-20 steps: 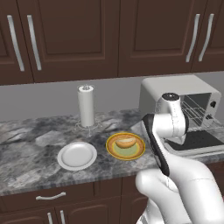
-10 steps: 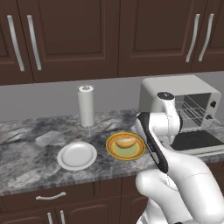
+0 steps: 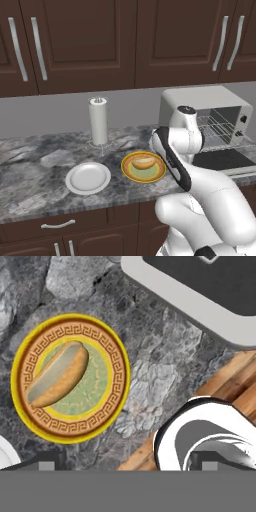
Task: Open the toaster oven door. Place the hotdog bun on the top rack in the toaster oven and place the chicken drumstick on the bottom rack.
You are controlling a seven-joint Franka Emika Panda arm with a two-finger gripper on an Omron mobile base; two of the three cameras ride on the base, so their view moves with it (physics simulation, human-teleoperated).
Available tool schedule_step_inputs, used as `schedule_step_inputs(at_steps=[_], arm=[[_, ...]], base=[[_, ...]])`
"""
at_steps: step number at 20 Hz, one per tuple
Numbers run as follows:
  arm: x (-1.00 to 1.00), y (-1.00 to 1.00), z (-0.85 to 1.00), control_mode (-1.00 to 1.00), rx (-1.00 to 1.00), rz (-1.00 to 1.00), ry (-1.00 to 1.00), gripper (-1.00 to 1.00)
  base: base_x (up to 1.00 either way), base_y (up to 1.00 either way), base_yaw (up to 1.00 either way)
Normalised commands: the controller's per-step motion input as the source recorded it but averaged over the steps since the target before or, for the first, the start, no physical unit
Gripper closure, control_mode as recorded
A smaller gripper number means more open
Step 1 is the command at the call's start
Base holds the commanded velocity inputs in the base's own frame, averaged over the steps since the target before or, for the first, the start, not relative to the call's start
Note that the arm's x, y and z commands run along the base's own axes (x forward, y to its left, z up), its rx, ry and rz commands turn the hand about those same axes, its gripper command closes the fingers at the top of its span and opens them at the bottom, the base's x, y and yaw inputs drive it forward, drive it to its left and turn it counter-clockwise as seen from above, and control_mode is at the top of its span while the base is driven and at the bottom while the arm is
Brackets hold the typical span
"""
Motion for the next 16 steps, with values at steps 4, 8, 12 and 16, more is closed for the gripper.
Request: schedule_step_inputs(at_steps=[4,8,12,16], arm=[[0.07,0.18,-0.24,-1.00,0.01,-0.11,0.00,-1.00],[0.19,0.16,-0.22,-1.00,0.06,-0.19,0.00,-1.00],[0.29,0.10,-0.20,-1.00,0.03,-0.15,0.00,-1.00],[0.29,-0.01,-0.22,-1.00,0.06,-0.08,0.01,-1.00]], base=[[0.00,0.00,0.00],[0.00,0.00,0.00],[0.00,0.00,0.00],[0.00,0.00,0.00]])
